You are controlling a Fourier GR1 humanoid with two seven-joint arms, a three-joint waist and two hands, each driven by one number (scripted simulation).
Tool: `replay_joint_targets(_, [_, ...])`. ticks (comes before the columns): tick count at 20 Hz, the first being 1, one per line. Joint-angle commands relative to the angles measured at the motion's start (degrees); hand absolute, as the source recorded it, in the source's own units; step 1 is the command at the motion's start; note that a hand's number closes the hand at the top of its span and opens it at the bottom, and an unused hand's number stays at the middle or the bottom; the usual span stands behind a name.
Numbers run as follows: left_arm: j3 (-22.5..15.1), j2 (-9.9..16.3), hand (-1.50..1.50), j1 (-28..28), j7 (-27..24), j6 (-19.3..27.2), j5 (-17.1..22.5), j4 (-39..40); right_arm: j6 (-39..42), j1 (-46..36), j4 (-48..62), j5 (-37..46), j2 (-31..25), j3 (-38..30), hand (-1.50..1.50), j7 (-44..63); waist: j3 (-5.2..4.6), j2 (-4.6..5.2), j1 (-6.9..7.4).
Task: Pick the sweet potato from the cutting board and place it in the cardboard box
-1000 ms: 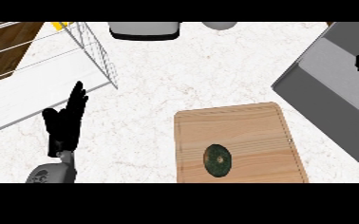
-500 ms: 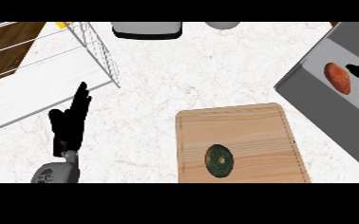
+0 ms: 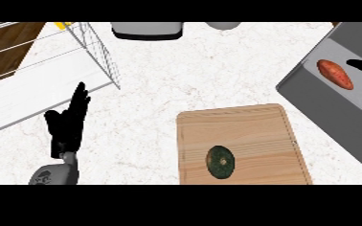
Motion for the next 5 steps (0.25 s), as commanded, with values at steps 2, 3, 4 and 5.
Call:
replay_joint_targets(2, [-0.19,0.13,0.00,-0.97,2.38,0.64,-0.69,0.59,5.82,-1.12,2.19,-9.93,-1.26,-7.24,-1.50,-5.46,-0.07,-0.24,-0.94])
replay_joint_targets(3, [-0.32,-0.64,0.00,-0.84,1.62,1.47,-0.78,-0.58,8.32,1.43,2.42,-11.69,-4.15,-9.07,-1.50,-6.87,-0.08,-0.36,-1.36])
replay_joint_targets(4, [0.20,-0.18,0.00,-0.74,2.17,0.67,-0.06,-0.04,8.25,1.27,3.94,-12.11,-6.54,-9.73,-1.50,-7.60,-0.07,-0.14,-0.84])
replay_joint_targets(5, [2.64,1.72,0.00,-4.18,-0.15,-0.43,1.02,3.81,7.01,2.88,4.33,-13.12,-4.55,-10.43,-1.50,-7.83,-0.13,-0.12,-1.34])
